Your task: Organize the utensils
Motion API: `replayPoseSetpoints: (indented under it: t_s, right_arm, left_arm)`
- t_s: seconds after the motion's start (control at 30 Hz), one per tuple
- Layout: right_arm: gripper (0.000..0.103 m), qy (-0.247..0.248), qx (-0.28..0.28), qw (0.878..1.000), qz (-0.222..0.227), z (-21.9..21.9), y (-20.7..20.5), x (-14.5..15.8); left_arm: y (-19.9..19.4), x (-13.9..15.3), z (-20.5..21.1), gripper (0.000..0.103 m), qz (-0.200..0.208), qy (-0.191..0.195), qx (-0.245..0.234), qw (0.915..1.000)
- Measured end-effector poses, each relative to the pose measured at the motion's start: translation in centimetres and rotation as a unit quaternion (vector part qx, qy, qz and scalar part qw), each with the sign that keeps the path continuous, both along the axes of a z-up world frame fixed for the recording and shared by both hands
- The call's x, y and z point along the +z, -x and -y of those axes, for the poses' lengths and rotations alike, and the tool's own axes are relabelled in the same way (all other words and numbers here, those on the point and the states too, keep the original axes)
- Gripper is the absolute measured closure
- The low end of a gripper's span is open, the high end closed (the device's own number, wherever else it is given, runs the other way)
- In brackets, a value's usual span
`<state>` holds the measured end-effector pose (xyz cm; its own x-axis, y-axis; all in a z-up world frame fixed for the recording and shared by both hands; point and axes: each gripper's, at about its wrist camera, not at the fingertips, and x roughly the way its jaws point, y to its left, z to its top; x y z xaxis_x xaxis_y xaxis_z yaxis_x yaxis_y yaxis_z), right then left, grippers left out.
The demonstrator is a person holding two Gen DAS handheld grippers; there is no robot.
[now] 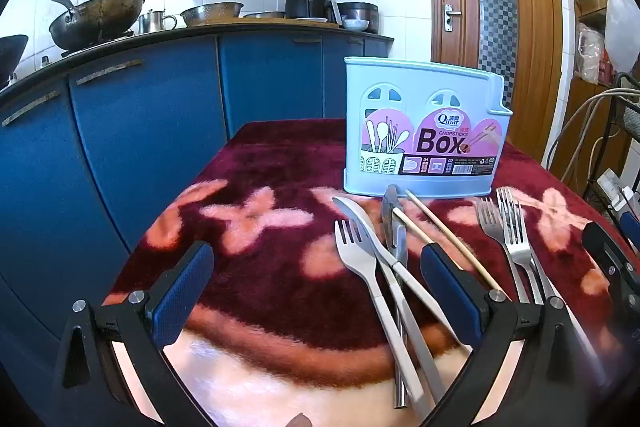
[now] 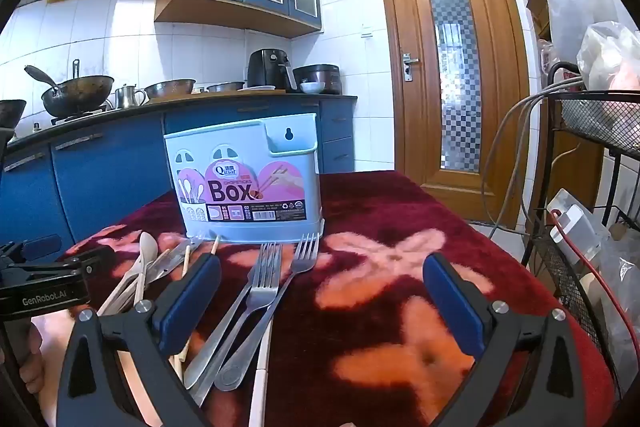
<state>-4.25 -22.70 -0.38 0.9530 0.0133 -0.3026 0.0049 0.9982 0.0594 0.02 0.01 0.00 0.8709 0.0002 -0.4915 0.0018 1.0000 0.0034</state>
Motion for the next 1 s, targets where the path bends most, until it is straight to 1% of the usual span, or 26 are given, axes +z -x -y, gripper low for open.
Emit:
replayPoseSetpoints:
  t_s: [1.0]
  right_arm:
    - [0.000, -0.001, -0.001, 1.000, 0.000, 0.02, 0.00, -0.05]
  left_arm:
    - [0.17, 0.04, 0.09, 0.000, 0.005, -0.004, -0.002, 1.0000]
